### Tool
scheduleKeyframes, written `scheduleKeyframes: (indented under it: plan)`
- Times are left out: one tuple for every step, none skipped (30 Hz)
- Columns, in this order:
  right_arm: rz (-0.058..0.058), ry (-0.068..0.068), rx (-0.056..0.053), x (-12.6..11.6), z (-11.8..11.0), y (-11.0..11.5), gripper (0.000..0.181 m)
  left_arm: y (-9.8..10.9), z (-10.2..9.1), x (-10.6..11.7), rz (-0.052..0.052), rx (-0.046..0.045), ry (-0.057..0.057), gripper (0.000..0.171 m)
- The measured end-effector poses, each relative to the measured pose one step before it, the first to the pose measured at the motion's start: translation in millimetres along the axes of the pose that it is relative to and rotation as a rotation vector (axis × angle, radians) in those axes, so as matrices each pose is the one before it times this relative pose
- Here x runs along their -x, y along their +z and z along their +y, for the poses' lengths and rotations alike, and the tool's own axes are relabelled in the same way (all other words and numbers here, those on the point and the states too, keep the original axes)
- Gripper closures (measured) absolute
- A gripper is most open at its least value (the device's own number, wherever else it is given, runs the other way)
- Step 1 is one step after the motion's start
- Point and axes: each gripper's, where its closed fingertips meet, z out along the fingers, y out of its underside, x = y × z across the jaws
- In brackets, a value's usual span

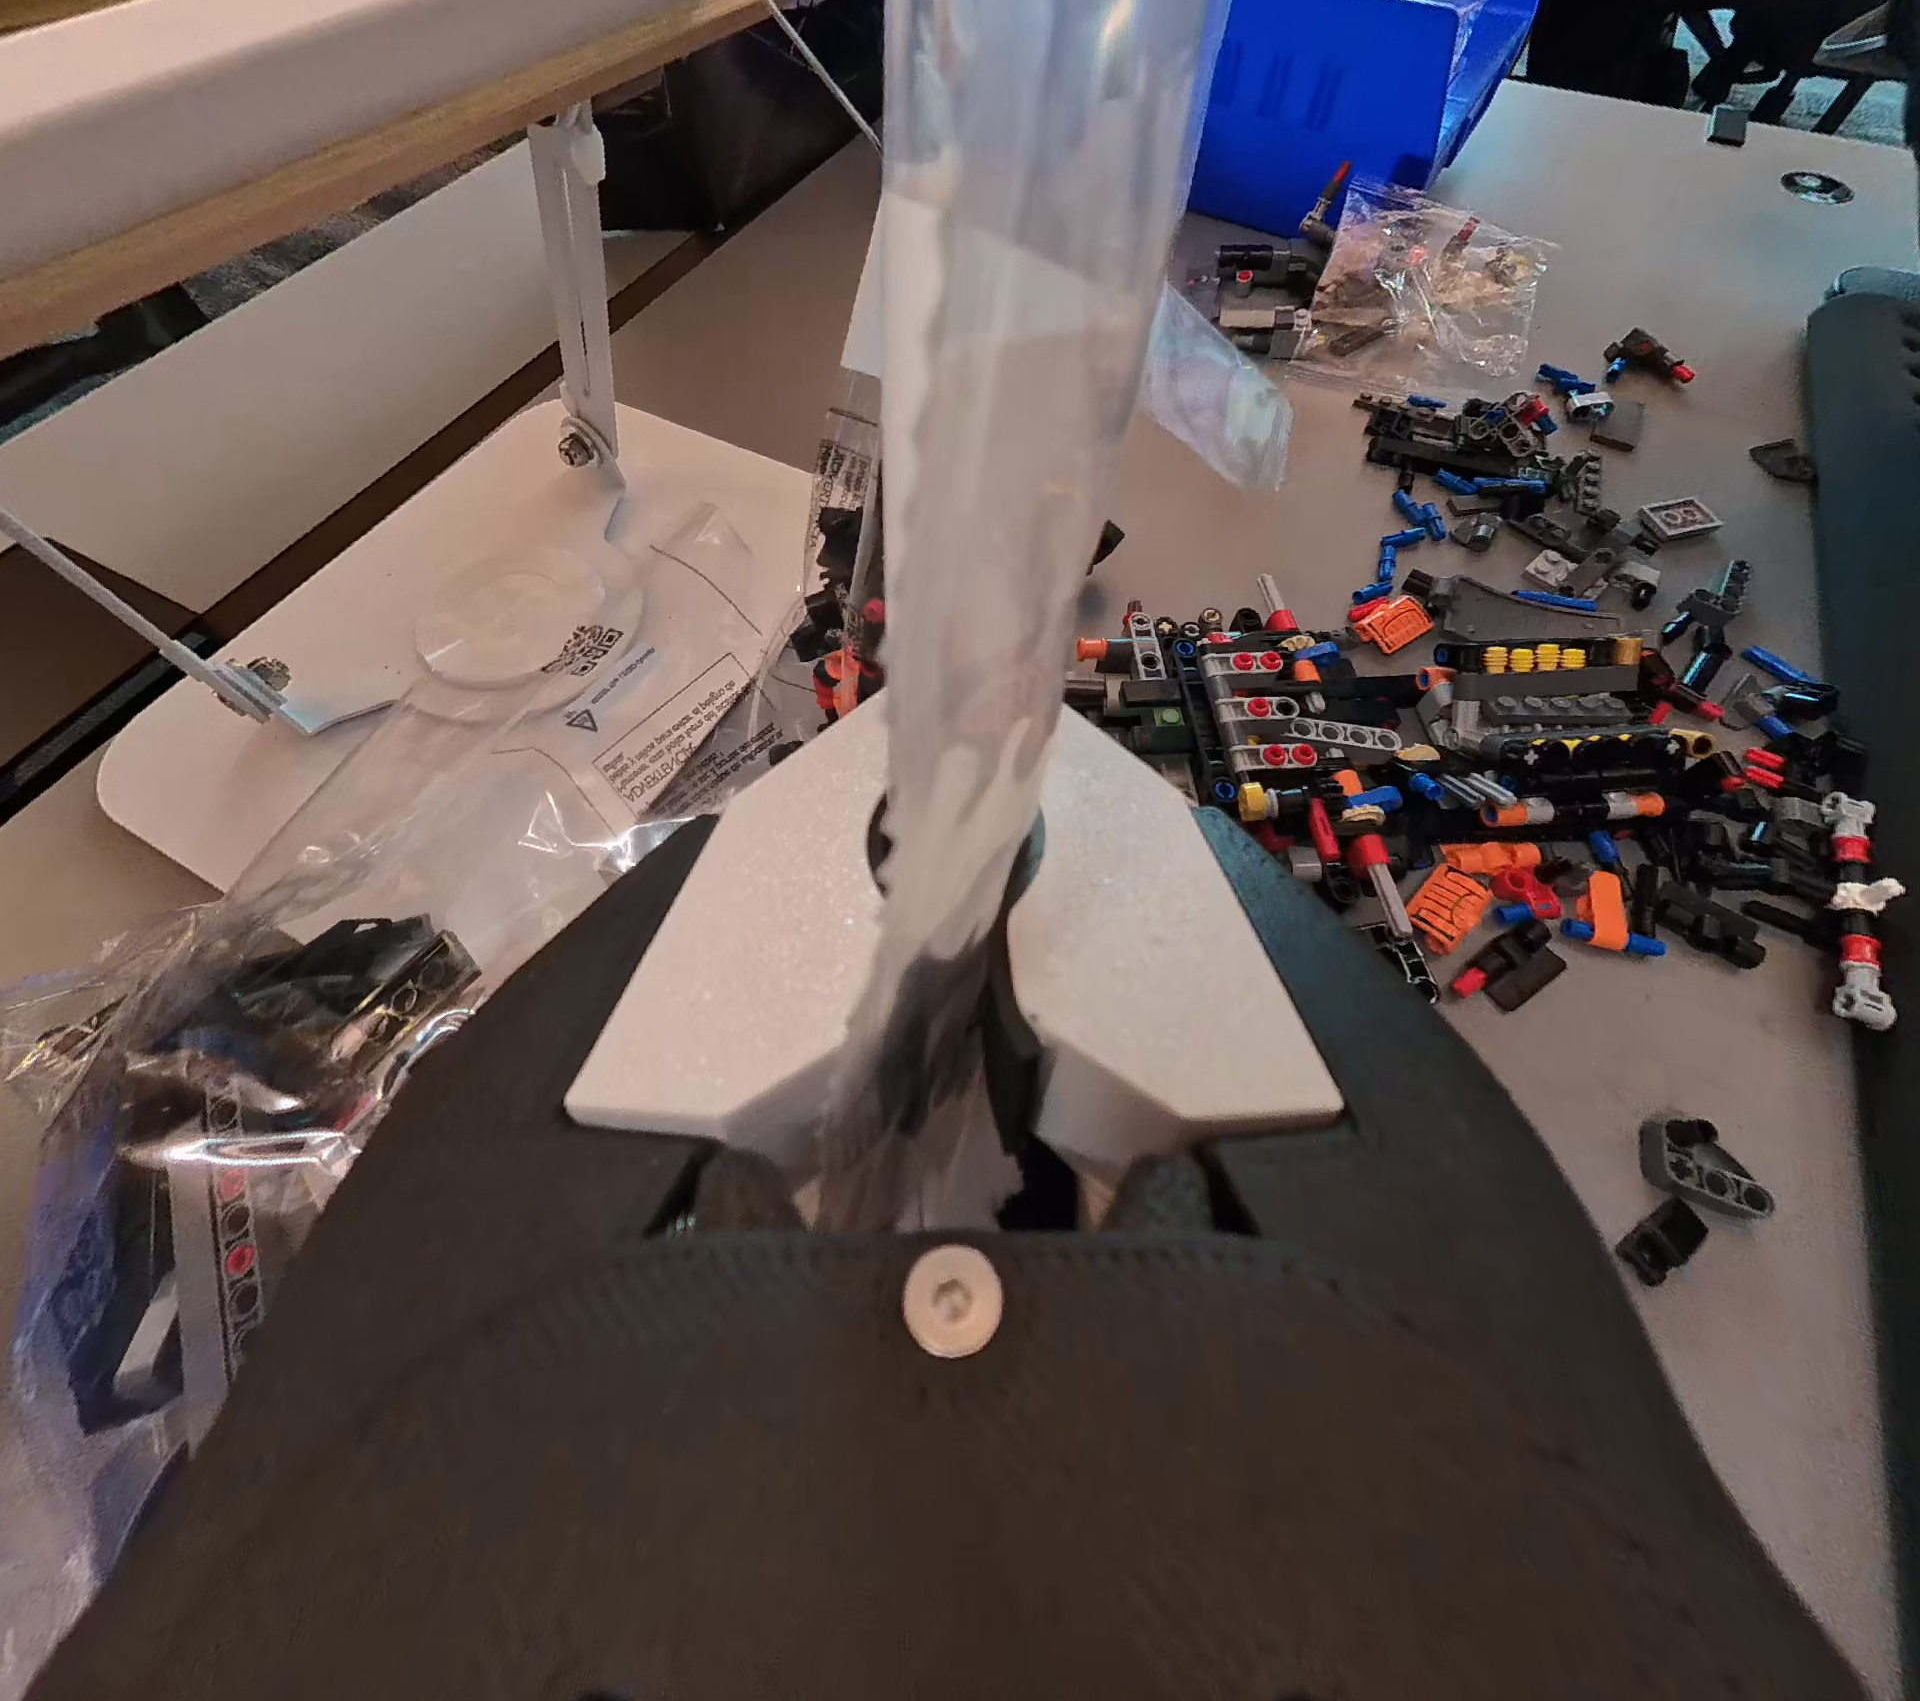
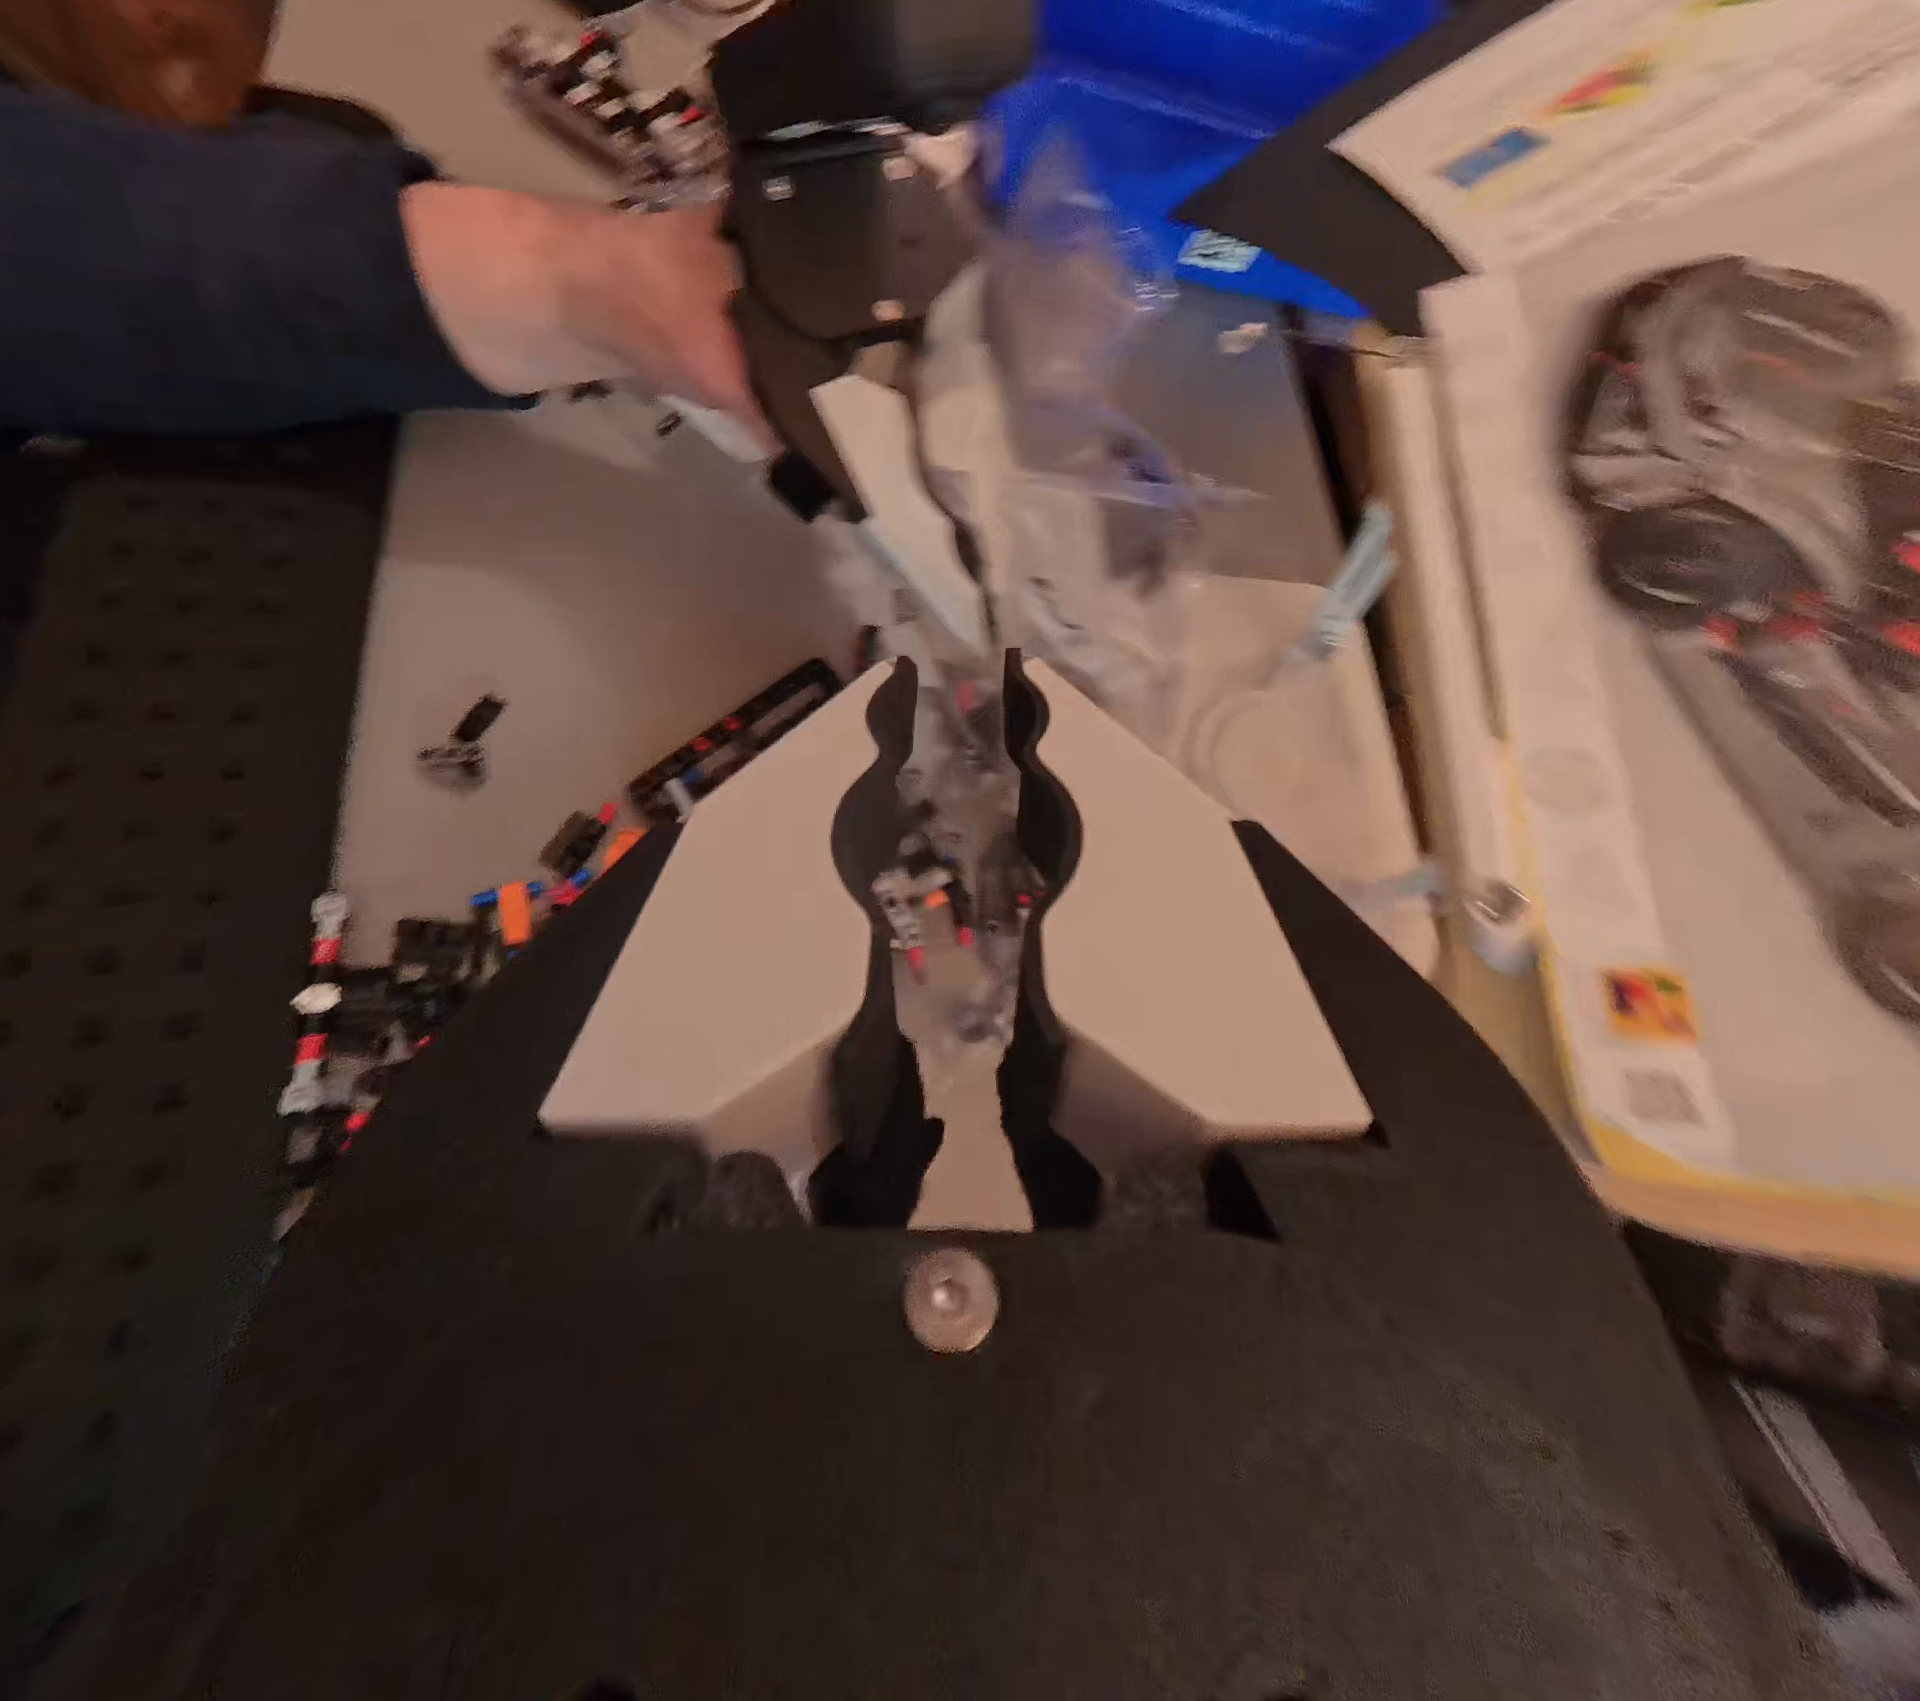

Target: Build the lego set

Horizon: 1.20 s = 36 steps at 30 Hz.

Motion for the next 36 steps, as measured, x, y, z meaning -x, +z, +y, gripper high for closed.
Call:
scheduleKeyframes:
  plan:
    - [-0.0526, -0.0294, 0.0259, 14.56, 0.16, 9.32, 0.166, -0.17, 0.12, -0.01, -0.0006, 0.00033, 0.0008, 0.171]
    - [-0.0505, -0.03, 0.0259, 13.87, 0.18, 10.46, 0.166, -0.19, 0.07, 0.03, -0.0001, -0.00014, 0.0005, 0.171]
    - [-0.0539, -0.0255, 0.0268, 13.95, 0.48, 11.4, 0.165, -0.32, 0.13, 0.12, -0.0001, -0.00021, -0.0005, 0.171]
    - [-0.0703, -0.0216, 0.0331, 15.98, 1.75, 12.23, 0.165, -0.4, 0.16, 0.16, 0.0, -0.0003, -0.0002, 0.171]
    - [-0.0777, -0.0207, 0.0424, 16.48, 3.38, 13.0, 0.165, -0.46, 0.09, 0.28, -0.0007, -0.00015, 0.0001, 0.171]
    - [-0.0625, -0.02, 0.0509, 13.27, 4.72, 13.53, 0.165, -0.55, 0.2, 0.28, -0.0004, -0.00055, -0.0003, 0.171]
    - [-0.0462, -0.0191, 0.049, 9.95, 4.76, 13.89, 0.165, -0.48, 0.2, 0.39, 0.0, -0.00125, -0.0011, 0.171]
    - [-0.0421, -0.0153, 0.0391, 8.18, 3.31, 13.89, 0.165, -0.56, 0.03, 0.52, 0.0002, -0.00222, -0.0026, 0.171]
    - [-0.0448, -0.01, 0.0284, 7.65, 1.74, 13.79, 0.165, -0.54, 0.06, 0.49, -0.0003, -0.00179, -0.0021, 0.171]
    - [-0.0388, -0.0085, 0.0258, 6.06, 1.25, 13.49, 0.163, -0.35, 0.18, 0.44, -0.0009, -0.00082, -0.0012, 0.171]
    - [-0.03, -0.0102, 0.0315, 4.48, 2.4, 12.8, 0.161, -0.4, 0.07, 0.31, -0.0003, -0.00103, -0.0006, 0.171]
    - [-0.0259, -0.0102, 0.0362, 3.86, 3.36, 11.5, 0.16, -0.17, 0.07, 0.04, 0.0001, -0.00002, -0.0001, 0.171]
    - [-0.0211, -0.0071, 0.0304, 2.97, 2.37, 9.77, 0.16, 0.02, -0.03, 0.01, 0.0001, -0.00025, 0.0003, 0.171]
    - [-0.0222, -0.0052, 0.0192, 3.3, 0.94, 8.1, 0.16, 0.12, -0.03, -0.24, 0.0008, 0.00024, 0.0005, 0.171]
    - [-0.0238, -0.0058, 0.0141, 3.8, 0.38, 6.75, 0.16, 0.22, 0.08, -0.21, 0.0005, 0.00062, 0.0009, 0.171]
    - [-0.0178, -0.0051, 0.0144, 3.08, 0.55, 5.72, 0.16, 0.23, -0.03, -0.24, 0.0, 0.00069, 0.0013, 0.171]
    - [-0.0111, -0.0027, 0.0172, 1.93, 1.31, 5.11, 0.161, 0.17, 0.0, -0.09, -0.0003, 0.0007, 0.0011, 0.171]
    - [-0.0056, -0.0018, 0.0214, 0.88, 2.31, 4.57, 0.162, 0.12, -0.03, -0.11, -0.0003, 0.00023, 0.0001, 0.171]
    - [-0.0049, -0.0018, 0.0199, 0.6, 2.41, 3.88, 0.164, 0.04, -0.03, 0.09, -0.0002, -0.00008, -0.0004, 0.171]
    - [-0.0064, -0.0002, 0.0118, 0.74, 1.34, 3.22, 0.166, 0.05, -0.05, 0.06, -0.0001, -0.00023, -0.0007, 0.171]
    - [-0.007, 0.0008, 0.0062, 0.56, 0.68, 2.58, 0.169, -0.03, -0.02, 0.17, -0.0006, -0.0003, -0.0005, 0.171]
    - [-0.0025, 0.0002, 0.0056, -0.17, 0.58, 1.98, 0.171, 0.0, 0.0, 0.01, -0.0001, -0.00004, 0.0, 0.171]
    - [0.001, -0.0005, 0.0069, -0.51, 1.06, 1.63, 0.175, 0.2, 0.04, -0.11, 0.0002, 0.0002, 0.0, 0.171]
    - [0.0011, 0.0, 0.0056, -0.55, 0.99, 0.95, 0.178, 0.19, -0.05, -0.16, 0.0, 0.00039, 0.0005, 0.171]
    - [-0.0004, 0.0001, -0.0004, -0.16, 0.16, -0.06, 0.181, 0.19, 0.09, -0.18, -0.0003, 0.00062, 0.001, 0.171]
    - [-0.0007, 0.0006, -0.0002, 0.02, 0.38, -0.53, 0.181, 0.15, -0.04, -0.04, -0.0001, 0.00028, 0.0003, 0.171]
    - [0.0006, 0.0027, -0.002, -0.14, 0.14, -0.74, 0.181, 0.21, 0.02, -0.2, 0.0007, 0.00003, -0.0004, 0.171]
    - [-0.0019, 0.0042, -0.0082, 0.21, -1.13, -0.96, 0.176, 0.32, -0.02, -0.13, 0.0008, 0.00017, -0.0001, 0.171]
    - [0.0032, 0.002, -0.0121, -0.59, -2.22, -0.96, 0.172, 0.16, -0.06, -0.13, 0.0005, 0.00016, 0.0001, 0.171]
    - [0.0154, 0.0004, -0.0127, -2.63, -2.77, -0.84, 0.17, 0.19, 0.05, -0.12, 0.0004, 0.0003, 0.0002, 0.171]
    - [0.0237, 0.0027, -0.0099, -4.44, -2.59, -0.47, 0.168, 0.03, 0.02, -0.07, -0.0002, 0.00028, 0.0004, 0.171]
    - [0.0212, 0.0078, -0.0088, -4.53, -2.25, -0.23, 0.167, 0.07, -0.01, 0.01, -0.0003, 0.00018, 0.0001, 0.171]
    - [0.0062, 0.0135, -0.009, -2.69, -1.79, 0.26, 0.166, -0.02, 0.05, -0.02, 0.0003, 0.00034, 0.0003, 0.171]
    - [-0.0094, 0.0151, -0.0058, -0.08, -1.15, 1.06, 0.166, -0.01, -0.07, -0.09, -0.0001, 0.00034, 0.0005, 0.171]
    - [-0.0098, 0.0107, -0.0009, 0.42, -0.62, 1.9, 0.165, 0.03, 0.03, -0.03, -0.0004, 0.00039, 0.0006, 0.171]
    - [-0.0037, 0.005, 0.0033, 0.13, -0.3, 2.55, 0.165, 0.05, 0.03, 0.02, -0.0001, 0.0005, 0.0006, 0.171]
